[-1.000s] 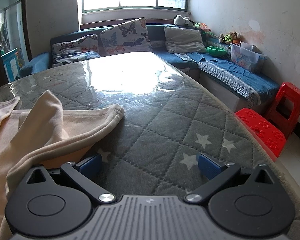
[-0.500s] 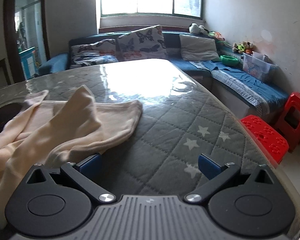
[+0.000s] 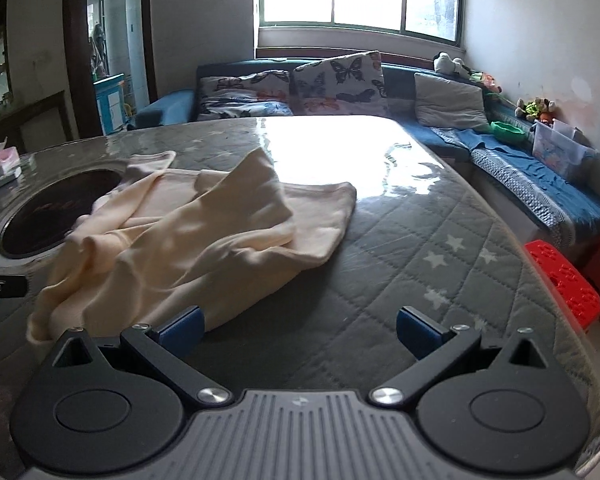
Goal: Fold clothes
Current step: 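Move both grippers toward the crumpled cream sweatshirt on the table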
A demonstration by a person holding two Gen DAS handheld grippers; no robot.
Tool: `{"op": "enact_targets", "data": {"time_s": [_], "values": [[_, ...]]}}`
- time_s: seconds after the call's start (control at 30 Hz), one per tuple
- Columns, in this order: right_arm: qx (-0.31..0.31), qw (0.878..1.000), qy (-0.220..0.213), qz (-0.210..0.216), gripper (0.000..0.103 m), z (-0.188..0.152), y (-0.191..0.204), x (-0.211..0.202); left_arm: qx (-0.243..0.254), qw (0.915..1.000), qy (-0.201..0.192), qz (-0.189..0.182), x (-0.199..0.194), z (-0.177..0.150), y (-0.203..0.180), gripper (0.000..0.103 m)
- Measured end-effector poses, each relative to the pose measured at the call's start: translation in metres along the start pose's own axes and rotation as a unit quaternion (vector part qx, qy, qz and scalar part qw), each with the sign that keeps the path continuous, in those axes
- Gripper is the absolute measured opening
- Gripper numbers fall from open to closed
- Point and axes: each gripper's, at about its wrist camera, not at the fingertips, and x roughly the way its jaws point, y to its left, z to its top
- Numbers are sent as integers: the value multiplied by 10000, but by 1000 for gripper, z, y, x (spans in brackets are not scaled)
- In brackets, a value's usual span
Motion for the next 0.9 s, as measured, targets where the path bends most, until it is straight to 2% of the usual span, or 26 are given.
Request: {"op": "enact_targets", "data": {"time_s": [0.3,0.9], "values": [[195,9996,89,163,103,-15,16,-8,94,9999,108,42,-12,-8,-16,103],[23,9996,59,277,103,-18,35,-17,293,9992,279,-5,-26,-20,-34,103]]}}
